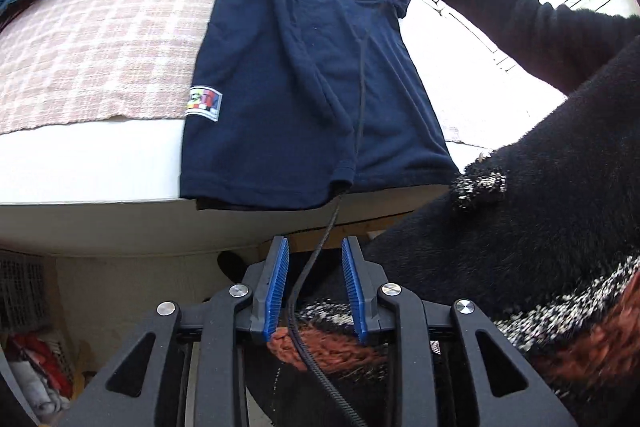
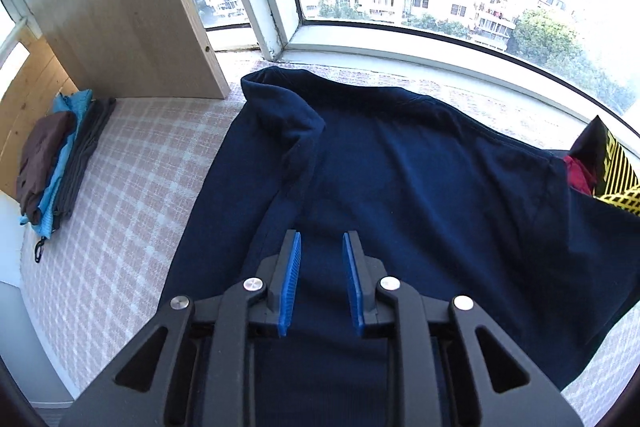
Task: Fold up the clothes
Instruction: 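Straighten the folded shirt lengthwise with both grippers, then open them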
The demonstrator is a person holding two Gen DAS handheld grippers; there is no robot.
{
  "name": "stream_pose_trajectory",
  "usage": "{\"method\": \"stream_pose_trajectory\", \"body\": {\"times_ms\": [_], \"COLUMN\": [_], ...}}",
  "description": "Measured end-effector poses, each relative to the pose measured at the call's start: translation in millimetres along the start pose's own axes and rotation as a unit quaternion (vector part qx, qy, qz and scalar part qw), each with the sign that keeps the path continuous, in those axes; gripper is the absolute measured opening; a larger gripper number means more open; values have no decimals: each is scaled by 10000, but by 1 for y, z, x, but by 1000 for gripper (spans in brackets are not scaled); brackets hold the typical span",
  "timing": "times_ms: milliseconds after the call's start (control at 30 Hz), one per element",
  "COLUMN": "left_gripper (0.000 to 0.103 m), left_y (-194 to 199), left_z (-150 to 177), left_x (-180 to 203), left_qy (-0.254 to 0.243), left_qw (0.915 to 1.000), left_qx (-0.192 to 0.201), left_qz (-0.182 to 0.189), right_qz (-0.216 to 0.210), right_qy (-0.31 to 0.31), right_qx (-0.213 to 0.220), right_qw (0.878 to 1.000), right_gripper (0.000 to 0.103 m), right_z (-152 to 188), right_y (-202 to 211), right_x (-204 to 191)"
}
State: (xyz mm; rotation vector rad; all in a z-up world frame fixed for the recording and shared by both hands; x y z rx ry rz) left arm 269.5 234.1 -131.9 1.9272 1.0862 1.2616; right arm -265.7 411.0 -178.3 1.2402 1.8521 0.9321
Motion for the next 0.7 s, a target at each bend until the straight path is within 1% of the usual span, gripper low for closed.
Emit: {"method": "stream_pose_trajectory", "body": {"times_ms": [67,167,233,333,367,433,500,533,567,633,700], "left_gripper": [26,26,26,26,26,26,26,26,29,30,30], "left_y": [3,1,0,2,4,1,-5,-9,-15,-25,-34], "left_z": [-3,-11,-9,4,6,4,-7,-13,-17,-22,-23], "left_x": [-24,-44,-47,-48,-53,-60,-65,-65,-65,-65,-65], "left_qy": [154,84,-50,-295,-305,-278,-313,-333,-368,-484,-584], "left_qw": [9997,9999,10000,9988,9987,9987,9988,9987,9985,9979,9972], "left_qx": [55,69,-39,-246,-287,-311,-229,-203,-223,-309,-399], "left_qz": [-167,-128,41,293,279,286,304,327,343,310,258], "right_qz": [-246,-615,-860,-1227,-1358,-1475,-1494,-1572,-1651,-1659,-1583], "right_qy": [-40,-100,-139,-199,-274,-454,-575,-652,-694,-686,-605], "right_qx": [115,288,404,576,600,423,17,-260,-519,-850,-1013], "right_qw": [9996,9976,9954,9906,9885,9871,9871,9851,9825,9801,9803], "right_gripper": [22,23,29,40,47,49,49,49,49,49,49], "right_z": [23,57,79,113,130,174,223,248,270,305,331], "right_y": [34,86,121,173,186,189,170,156,143,121,108], "right_x": [-4,-11,-16,-22,-24,-32,-46,-57,-68,-86,-102]}}
Point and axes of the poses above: each gripper's, at about its wrist camera, not at the fingertips, and y roughly against the way its jaws point, x to its right, z to its underside, the point moved 7 cm from there along -y, roughly the way its jaws point, and after that the axes turned 5 degrees about x, right-handed, at the moved point
